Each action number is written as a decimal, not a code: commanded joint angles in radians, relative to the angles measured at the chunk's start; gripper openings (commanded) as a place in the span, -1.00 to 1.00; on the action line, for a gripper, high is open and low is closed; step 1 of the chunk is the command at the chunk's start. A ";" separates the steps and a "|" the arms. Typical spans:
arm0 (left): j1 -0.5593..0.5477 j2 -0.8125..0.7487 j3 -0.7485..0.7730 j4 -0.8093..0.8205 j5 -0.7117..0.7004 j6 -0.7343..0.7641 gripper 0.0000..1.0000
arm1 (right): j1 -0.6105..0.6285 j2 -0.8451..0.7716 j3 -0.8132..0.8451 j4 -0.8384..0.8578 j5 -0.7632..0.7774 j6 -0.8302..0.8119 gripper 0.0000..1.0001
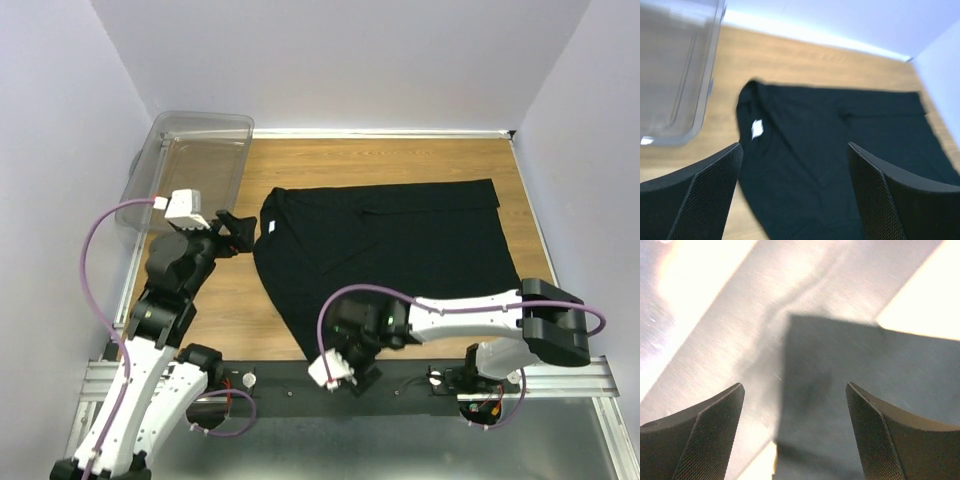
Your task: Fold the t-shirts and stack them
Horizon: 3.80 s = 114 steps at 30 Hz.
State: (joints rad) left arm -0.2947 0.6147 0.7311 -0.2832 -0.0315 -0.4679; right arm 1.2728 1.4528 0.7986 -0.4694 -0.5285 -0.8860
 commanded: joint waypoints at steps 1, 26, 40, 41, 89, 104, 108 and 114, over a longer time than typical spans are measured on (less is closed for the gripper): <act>0.006 -0.119 0.014 0.073 0.082 0.043 0.84 | 0.150 0.006 -0.047 0.115 0.153 0.097 0.72; 0.006 -0.388 -0.084 0.490 0.648 0.515 0.82 | 0.151 0.103 -0.039 0.169 0.275 0.212 -0.81; -0.070 -0.342 -0.363 0.495 1.105 0.805 0.36 | -0.386 -0.040 0.051 0.089 -0.197 0.245 -0.99; -0.099 -0.336 -0.375 0.495 1.090 0.805 0.33 | -0.398 -0.022 0.059 0.084 -0.211 0.245 -0.99; -0.791 0.388 -0.121 0.162 0.323 1.207 -0.39 | -0.602 -0.008 0.126 -0.041 -0.518 0.216 -0.99; -0.796 0.304 -0.167 0.190 0.321 1.209 -1.00 | -1.073 -0.160 0.163 -0.398 0.156 -0.109 1.00; -0.796 0.258 -0.179 0.187 0.318 1.209 -1.00 | -1.535 -0.210 0.075 -0.530 0.310 -0.668 0.90; -0.796 0.209 -0.208 0.202 0.306 1.197 -1.00 | -1.895 -0.187 0.051 -0.560 0.410 -0.968 0.73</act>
State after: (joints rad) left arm -1.0851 0.8486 0.5457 -0.0998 0.2951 0.7330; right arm -0.5171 1.2572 0.8608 -0.9127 -0.2245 -1.5505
